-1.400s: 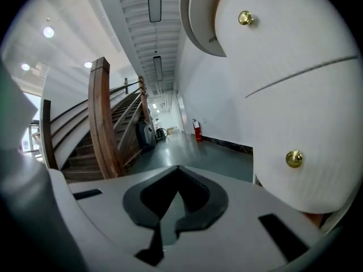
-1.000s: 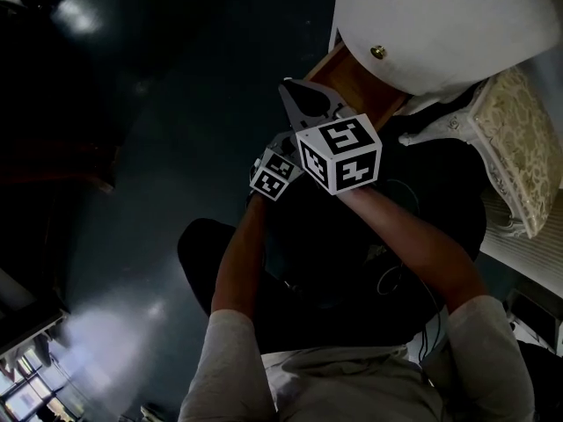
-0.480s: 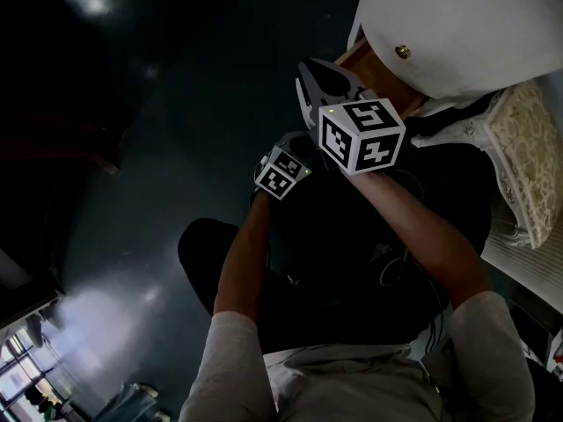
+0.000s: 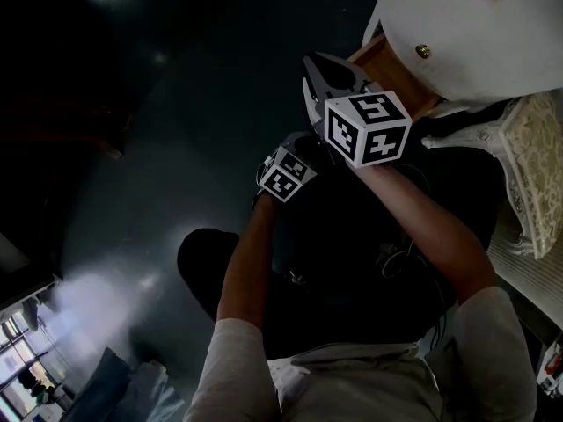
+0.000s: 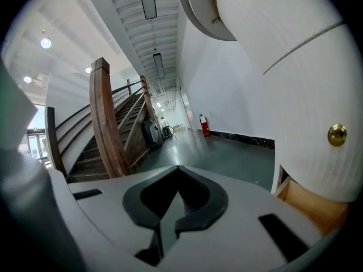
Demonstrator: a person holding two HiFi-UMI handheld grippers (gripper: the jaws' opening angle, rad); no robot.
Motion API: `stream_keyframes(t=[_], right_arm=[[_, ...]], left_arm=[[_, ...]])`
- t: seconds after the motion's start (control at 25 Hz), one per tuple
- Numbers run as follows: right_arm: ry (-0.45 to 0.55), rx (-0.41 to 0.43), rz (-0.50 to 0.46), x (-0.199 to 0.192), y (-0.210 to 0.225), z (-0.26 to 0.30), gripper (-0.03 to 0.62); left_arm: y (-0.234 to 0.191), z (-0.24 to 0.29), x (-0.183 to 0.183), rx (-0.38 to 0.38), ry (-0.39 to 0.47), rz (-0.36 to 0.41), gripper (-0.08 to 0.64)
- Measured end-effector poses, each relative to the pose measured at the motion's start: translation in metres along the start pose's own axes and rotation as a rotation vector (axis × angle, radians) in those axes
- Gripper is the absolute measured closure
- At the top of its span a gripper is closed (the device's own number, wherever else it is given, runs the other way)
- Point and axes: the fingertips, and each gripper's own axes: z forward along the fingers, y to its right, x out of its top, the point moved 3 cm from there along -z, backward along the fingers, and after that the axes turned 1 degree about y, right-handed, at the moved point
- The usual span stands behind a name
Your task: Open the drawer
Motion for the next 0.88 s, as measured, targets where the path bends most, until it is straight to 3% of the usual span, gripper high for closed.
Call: stream_keyframes(t=[0.52, 0.68, 0.8, 0.88], right_arm=[[0.006, 0.055, 0.006, 0.001, -0.011, 0.015, 0.577], [0.031, 0.093, 0.013, 0.015, -0.029, 0.008, 0.577], [0.078, 0.148, -0.098, 0.031, -0.046, -0.006, 0.577], [0.06, 0.138, -0.094, 0.033, -0.042, -0.014, 0.577]], left_arm=[[-0.002, -0.004, -0.001, 0.029, -0.007, -0.047, 0.456], [0.003, -0.007, -0.005, 0.133, 0.012, -0.145, 0.455], [0.004, -0.019, -0.02, 0.184, -0.022, -0.147, 0.456], [-0.003, -0.033, -0.029, 0.236, -0.031, -0.205, 0.456]])
